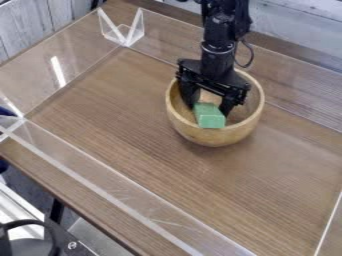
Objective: Remove the green block from inside the brown bowl and put it on the table
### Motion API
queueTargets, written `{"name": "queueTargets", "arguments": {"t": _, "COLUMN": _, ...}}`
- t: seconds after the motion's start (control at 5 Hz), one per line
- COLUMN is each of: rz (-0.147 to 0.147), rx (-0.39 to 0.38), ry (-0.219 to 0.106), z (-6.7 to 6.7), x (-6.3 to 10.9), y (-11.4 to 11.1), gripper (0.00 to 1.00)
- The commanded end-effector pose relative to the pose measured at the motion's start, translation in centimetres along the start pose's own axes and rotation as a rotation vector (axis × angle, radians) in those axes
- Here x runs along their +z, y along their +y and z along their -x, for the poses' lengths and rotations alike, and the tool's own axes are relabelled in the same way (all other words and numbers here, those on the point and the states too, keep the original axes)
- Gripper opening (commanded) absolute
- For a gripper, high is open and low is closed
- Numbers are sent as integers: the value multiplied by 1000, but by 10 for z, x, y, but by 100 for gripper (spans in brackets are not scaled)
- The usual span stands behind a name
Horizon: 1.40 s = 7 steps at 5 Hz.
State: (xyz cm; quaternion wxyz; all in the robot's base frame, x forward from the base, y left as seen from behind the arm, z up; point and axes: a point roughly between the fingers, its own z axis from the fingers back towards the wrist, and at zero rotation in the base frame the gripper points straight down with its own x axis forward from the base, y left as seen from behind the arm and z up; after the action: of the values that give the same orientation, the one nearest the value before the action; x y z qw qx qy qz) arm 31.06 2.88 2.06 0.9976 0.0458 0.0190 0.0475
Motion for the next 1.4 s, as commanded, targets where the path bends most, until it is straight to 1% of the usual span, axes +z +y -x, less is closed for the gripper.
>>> {"name": "queueTargets", "arguments": {"t": 0.0, "rz": -30, "rx": -27, "ry": 16, "z": 12, "x": -3, "y": 3, "gripper": 100}}
{"name": "queueTargets", "arguments": {"t": 0.2, "rz": -34, "rx": -46, "ry": 9, "z": 12, "x": -5, "y": 5, "gripper": 0}}
{"name": "queueTargets", "arguments": {"t": 0.4, "rz": -35, "rx": -63, "ry": 0, "z": 13, "x": -7, "y": 6, "gripper": 0}}
{"name": "queueTargets", "arguments": {"t": 0.8, "rz": -2, "rx": -91, "ry": 12, "z": 13, "x": 4, "y": 5, "gripper": 0}}
{"name": "queueTargets", "arguments": {"t": 1.2, "rz": 20, "rx": -104, "ry": 8, "z": 17, "x": 4, "y": 8, "gripper": 0}}
